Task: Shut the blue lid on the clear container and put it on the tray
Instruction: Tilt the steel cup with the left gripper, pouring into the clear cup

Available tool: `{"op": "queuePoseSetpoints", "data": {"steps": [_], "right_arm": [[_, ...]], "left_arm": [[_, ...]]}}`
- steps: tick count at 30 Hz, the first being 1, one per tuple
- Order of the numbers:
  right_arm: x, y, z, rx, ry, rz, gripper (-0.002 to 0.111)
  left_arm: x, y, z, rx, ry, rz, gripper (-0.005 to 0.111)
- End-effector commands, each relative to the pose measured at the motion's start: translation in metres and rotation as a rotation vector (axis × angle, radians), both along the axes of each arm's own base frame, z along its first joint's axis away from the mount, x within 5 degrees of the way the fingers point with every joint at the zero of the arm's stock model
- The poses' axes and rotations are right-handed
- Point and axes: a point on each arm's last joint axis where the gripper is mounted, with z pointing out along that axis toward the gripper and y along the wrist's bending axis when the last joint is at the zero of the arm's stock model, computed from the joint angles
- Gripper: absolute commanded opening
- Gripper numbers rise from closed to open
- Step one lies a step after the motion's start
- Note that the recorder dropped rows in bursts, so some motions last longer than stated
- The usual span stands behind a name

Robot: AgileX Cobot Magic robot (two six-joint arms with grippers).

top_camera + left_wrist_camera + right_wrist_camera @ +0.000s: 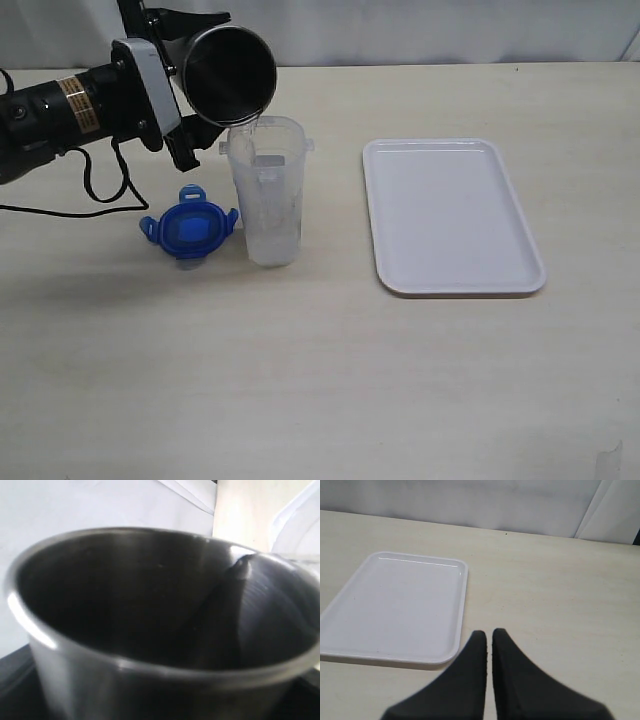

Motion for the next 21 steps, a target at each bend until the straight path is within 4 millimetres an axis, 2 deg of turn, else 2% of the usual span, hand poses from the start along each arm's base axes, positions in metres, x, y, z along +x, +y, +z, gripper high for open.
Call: {"op": "queuePoseSetpoints", "data": {"steps": [1, 13, 21], "right_arm": [[-0.0002, -0.0001, 0.0001, 0.006, -0.007, -0.005, 0.004], [-0.0002, -0.0001, 0.0001, 0.006, -0.007, -0.005, 0.004], [-0.0002, -0.0001, 0.0001, 0.006, -0.007, -0.005, 0.004]], "left_arm": [[0.0003, -0.0016, 0.0175, -0.052, -0.079, -0.008, 0.000], [0.0003, -0.0016, 0.0175, -0.062, -0.065, -0.008, 0.000], [0.0007, -0.0013, 0.0175, -0.201, 0.131, 0.002, 0.000]]}}
